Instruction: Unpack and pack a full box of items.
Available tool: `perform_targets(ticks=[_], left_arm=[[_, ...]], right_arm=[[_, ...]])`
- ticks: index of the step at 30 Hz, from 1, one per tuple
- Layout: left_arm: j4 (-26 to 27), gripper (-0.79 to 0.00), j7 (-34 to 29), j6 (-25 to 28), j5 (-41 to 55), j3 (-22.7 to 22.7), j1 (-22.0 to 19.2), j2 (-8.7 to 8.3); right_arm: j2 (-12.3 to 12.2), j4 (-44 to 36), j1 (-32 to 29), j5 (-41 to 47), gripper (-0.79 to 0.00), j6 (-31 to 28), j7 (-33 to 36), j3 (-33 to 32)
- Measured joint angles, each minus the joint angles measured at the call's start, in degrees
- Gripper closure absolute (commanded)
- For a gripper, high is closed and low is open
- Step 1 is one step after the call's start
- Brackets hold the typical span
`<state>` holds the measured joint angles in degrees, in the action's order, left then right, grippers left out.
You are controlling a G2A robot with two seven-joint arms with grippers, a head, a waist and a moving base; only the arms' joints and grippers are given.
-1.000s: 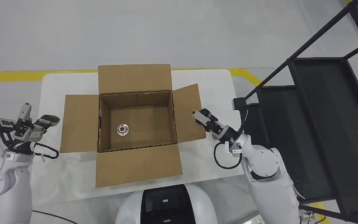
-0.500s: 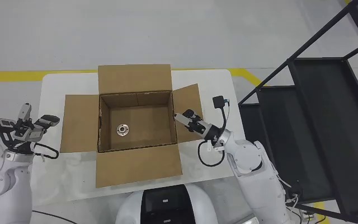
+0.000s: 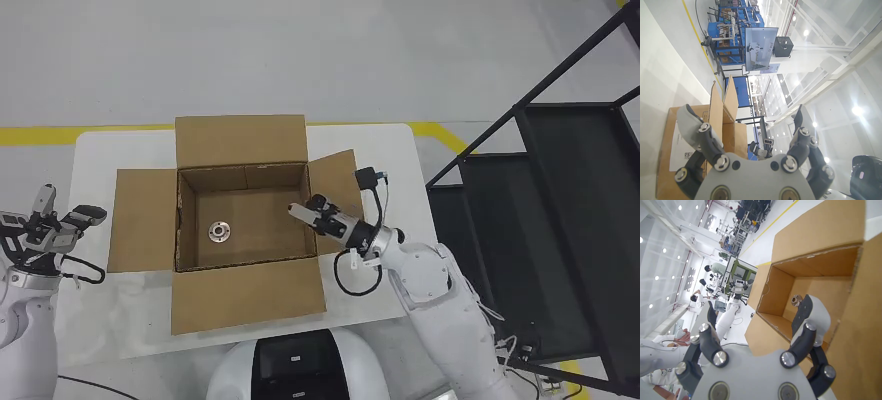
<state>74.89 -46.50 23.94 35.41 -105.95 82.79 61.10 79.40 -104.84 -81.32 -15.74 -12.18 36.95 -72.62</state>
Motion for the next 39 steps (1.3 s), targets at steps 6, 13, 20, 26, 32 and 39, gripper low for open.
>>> perform_targets(ticks=[6,13,20,26,32,39], left_arm=[[0.0,-0.785,0.0,0.0,0.0,0.0,0.0,0.00],[0.0,-0.785,0.0,0.0,0.0,0.0,0.0,0.00],[0.0,-0.785,0.0,0.0,0.0,0.0,0.0,0.00],[0.0,-0.785,0.0,0.0,0.0,0.0,0.0,0.00],[0.0,-0.785,0.0,0.0,0.0,0.0,0.0,0.00],[0.0,-0.785,0.0,0.0,0.0,0.0,0.0,0.00]], right_arm=[[1.7,9.4,13.4,-8.4,-0.785,9.3,0.9,11.5],[3.5,17.8,22.5,-16.9,-0.785,17.7,3.4,21.9],[5.3,22.5,28.2,-25.5,-0.785,22.2,4.6,29.7],[5.5,23.3,29.0,-26.7,-0.785,21.5,5.3,30.7],[5.5,23.3,29.0,-26.7,-0.785,21.5,5.3,30.7],[5.6,23.6,29.0,-27.1,-0.785,21.1,4.5,31.0]])
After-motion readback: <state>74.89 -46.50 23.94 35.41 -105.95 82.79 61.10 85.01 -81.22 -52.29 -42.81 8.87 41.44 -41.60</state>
